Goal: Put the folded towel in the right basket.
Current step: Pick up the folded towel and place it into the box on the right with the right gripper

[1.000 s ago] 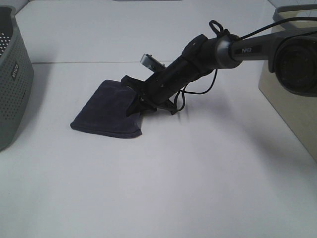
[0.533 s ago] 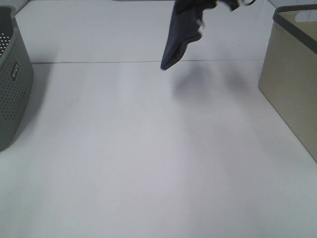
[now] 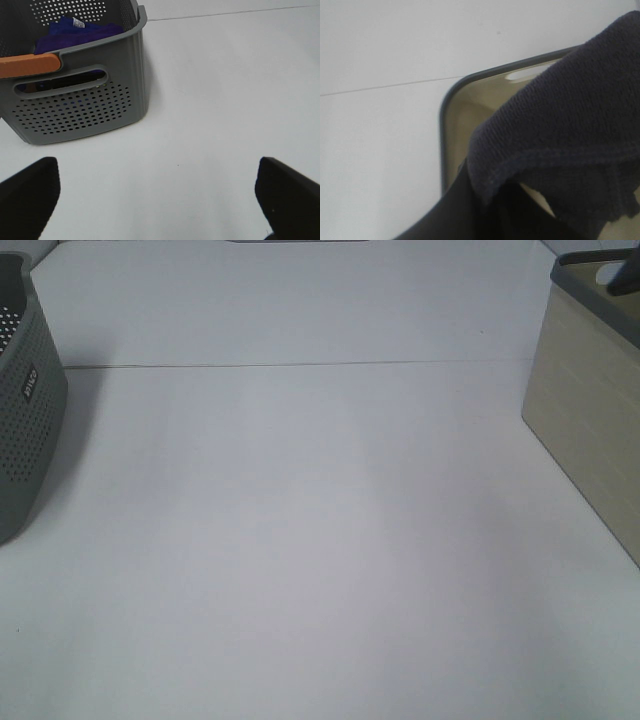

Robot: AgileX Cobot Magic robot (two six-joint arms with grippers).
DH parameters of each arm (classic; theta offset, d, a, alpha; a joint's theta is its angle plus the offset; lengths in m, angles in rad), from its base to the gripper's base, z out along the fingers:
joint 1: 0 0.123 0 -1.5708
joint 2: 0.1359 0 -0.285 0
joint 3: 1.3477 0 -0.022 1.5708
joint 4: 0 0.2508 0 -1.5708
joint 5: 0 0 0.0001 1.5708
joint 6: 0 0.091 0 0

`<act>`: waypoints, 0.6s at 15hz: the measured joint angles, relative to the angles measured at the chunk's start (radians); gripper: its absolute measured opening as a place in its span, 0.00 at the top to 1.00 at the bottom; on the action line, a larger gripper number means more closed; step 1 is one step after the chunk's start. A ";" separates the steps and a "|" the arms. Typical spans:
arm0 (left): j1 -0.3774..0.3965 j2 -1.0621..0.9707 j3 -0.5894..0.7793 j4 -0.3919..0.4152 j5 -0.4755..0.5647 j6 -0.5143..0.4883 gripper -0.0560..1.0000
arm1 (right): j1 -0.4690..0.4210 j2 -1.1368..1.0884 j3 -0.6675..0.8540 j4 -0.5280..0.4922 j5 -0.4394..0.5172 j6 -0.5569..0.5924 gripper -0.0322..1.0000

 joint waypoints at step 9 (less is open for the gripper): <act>0.000 0.000 0.000 0.000 0.000 0.000 0.01 | -0.096 -0.003 0.202 -0.040 0.008 -0.009 0.06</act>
